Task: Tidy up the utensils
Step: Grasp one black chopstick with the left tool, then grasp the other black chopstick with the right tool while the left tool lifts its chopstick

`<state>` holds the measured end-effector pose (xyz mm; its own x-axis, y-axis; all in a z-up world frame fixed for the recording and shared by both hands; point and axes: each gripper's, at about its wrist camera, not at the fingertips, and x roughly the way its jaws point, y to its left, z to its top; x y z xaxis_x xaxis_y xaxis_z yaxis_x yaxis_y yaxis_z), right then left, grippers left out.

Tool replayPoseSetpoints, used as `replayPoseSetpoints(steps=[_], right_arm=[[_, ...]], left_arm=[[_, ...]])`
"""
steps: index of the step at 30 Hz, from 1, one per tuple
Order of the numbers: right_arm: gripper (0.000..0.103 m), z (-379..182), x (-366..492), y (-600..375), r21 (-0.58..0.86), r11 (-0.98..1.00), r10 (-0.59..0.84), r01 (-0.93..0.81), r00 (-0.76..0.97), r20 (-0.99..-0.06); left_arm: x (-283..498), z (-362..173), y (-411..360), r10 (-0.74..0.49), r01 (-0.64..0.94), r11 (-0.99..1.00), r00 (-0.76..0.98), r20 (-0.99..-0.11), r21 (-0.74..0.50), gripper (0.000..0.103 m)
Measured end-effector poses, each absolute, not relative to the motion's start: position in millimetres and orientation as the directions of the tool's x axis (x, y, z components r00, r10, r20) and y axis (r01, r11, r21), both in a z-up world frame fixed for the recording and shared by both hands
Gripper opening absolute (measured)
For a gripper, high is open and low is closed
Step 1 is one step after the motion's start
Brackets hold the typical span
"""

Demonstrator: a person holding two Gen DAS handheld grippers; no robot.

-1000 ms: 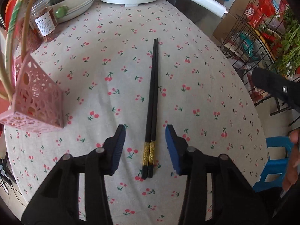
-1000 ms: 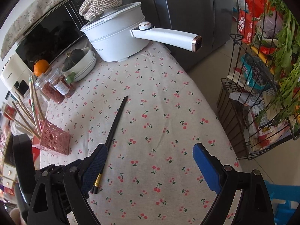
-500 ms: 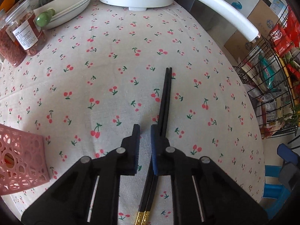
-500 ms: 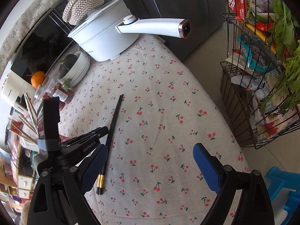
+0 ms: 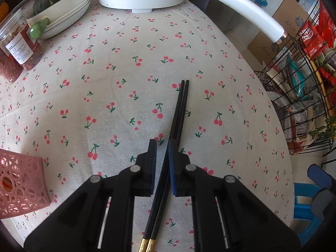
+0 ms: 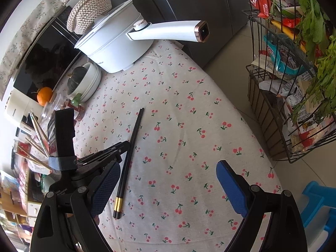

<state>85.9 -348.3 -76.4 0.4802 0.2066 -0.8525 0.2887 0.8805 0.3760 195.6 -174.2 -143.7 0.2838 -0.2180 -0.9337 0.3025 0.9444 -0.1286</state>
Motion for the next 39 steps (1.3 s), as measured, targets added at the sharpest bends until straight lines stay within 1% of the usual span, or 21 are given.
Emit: replayPoseSetpoints(steps=[5, 10, 12, 16, 20, 22, 24, 29, 33, 39], right_arm=[[0.094, -76.2, 86.4, -347.6, 0.376, 0.881, 0.208, 0.287, 0.479, -0.853], [0.094, -77.1, 87.2, -347.9, 0.379, 0.879, 0.210, 0.291, 0.477, -0.853], [0.094, -77.1, 87.3, -348.2, 0.378, 0.879, 0.210, 0.291, 0.476, -0.854], [0.094, -77.5, 87.2, -349.2, 0.378, 0.878, 0.207, 0.296, 0.477, -0.854], [0.094, -78.7, 87.7, -348.8, 0.379, 0.878, 0.210, 0.294, 0.474, -0.855], [0.094, -78.8, 87.9, -348.2, 0.379, 0.878, 0.213, 0.291, 0.473, -0.855], [0.094, -78.7, 87.9, -348.0, 0.376, 0.879, 0.208, 0.294, 0.473, -0.856], [0.094, -78.8, 87.2, -348.2, 0.374, 0.877, 0.203, 0.301, 0.474, -0.857], [0.094, -79.7, 87.6, -345.2, 0.364, 0.881, 0.195, 0.303, 0.469, -0.862], [0.094, -83.5, 93.6, -330.2, 0.332, 0.896, 0.172, 0.296, 0.457, -0.873]], left_arm=[[198.4, -143.4, -181.8, -0.166, 0.333, 0.941, 0.308, -0.937, -0.057, 0.013], [208.8, -144.3, -184.2, -0.163, 0.321, 0.945, 0.284, -0.945, -0.067, 0.013], [210.8, -149.1, -184.0, -0.174, 0.315, 0.944, 0.233, -0.957, -0.095, 0.013], [206.7, -149.2, -190.6, -0.135, 0.362, 0.931, 0.250, -0.959, -0.037, 0.013], [211.4, -150.0, -188.2, -0.131, 0.326, 0.945, 0.267, -0.955, -0.039, 0.013], [209.6, -149.4, -191.1, -0.112, 0.329, 0.944, 0.274, -0.955, -0.016, 0.008], [202.4, -146.2, -191.0, -0.099, 0.337, 0.941, 0.294, -0.951, 0.006, 0.007], [170.4, -123.6, -175.0, -0.161, 0.369, 0.929, 0.345, -0.925, -0.025, 0.007], [132.0, -100.6, -159.2, -0.231, 0.429, 0.902, 0.374, -0.898, -0.053, 0.006], [80.1, -62.2, -120.7, -0.322, 0.479, 0.873, 0.425, -0.846, -0.091, 0.006]])
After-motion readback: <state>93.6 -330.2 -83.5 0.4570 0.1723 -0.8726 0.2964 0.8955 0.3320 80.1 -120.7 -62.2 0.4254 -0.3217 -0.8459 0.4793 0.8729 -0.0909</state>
